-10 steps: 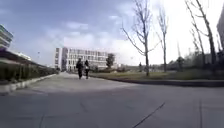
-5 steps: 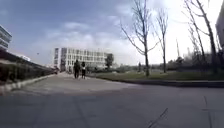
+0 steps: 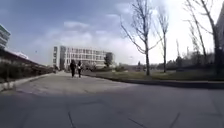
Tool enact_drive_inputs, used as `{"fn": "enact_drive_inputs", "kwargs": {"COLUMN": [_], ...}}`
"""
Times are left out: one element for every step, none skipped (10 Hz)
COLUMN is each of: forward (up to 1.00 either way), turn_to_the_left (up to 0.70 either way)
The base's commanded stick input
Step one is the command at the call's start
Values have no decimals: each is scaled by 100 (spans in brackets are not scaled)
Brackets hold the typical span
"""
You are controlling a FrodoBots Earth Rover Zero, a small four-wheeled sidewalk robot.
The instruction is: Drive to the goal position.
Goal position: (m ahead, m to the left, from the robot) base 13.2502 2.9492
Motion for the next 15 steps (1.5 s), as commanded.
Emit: {"fn": "enact_drive_inputs", "kwargs": {"forward": [70,70,70,70,70,70,70,70,70,70,70,70,70,70,70], "turn_to_the_left": [35,35,35,35,35,35,35,35,35,35,35,35,35,35,31]}}
